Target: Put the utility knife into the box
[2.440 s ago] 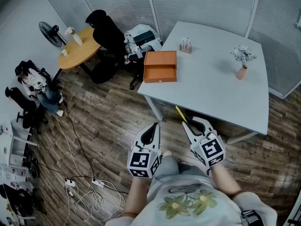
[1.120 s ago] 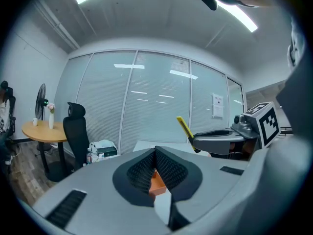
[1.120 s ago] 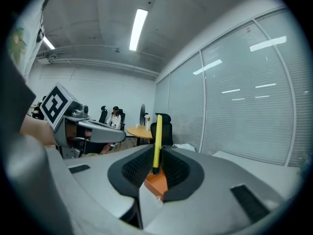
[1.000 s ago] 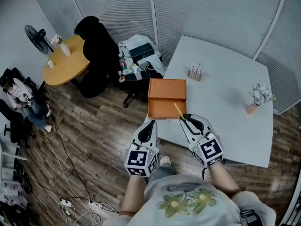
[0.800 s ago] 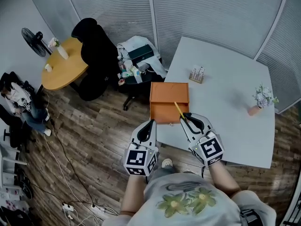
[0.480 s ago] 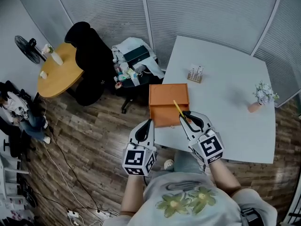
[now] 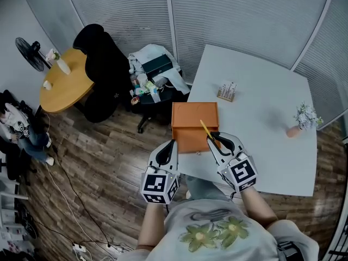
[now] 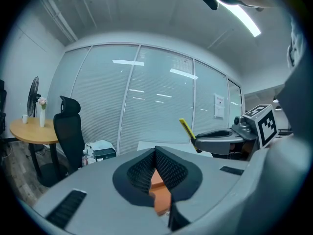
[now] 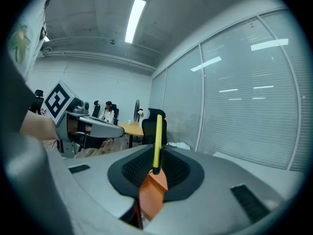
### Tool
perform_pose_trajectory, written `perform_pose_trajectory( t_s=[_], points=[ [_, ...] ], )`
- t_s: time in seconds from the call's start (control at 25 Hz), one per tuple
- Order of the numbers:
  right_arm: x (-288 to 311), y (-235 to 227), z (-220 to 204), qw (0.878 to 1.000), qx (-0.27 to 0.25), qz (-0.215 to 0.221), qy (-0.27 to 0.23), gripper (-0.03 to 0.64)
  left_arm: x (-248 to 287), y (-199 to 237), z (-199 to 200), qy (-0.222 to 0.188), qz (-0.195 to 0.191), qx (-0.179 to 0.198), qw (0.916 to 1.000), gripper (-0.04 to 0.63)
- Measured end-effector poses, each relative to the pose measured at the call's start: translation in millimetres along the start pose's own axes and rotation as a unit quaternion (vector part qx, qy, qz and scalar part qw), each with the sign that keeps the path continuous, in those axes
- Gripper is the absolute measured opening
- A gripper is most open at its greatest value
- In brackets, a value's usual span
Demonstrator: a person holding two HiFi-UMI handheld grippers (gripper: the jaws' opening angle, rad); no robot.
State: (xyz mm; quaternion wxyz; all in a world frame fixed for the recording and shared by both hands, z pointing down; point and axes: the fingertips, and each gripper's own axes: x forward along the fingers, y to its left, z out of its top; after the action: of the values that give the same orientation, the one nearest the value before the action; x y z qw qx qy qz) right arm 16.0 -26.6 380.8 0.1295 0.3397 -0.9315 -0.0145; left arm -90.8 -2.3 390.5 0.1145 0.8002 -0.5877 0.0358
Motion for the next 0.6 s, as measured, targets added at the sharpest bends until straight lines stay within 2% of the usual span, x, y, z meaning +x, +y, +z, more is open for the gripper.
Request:
perform_pose_trajectory(
  t_s=[0.6],
  points=[
    [48, -30, -21, 1.000, 0.004, 0.007, 0.029, 0.058, 56, 27, -5, 0.021, -0.012, -0.002, 0.9997, 0.002]
  ],
)
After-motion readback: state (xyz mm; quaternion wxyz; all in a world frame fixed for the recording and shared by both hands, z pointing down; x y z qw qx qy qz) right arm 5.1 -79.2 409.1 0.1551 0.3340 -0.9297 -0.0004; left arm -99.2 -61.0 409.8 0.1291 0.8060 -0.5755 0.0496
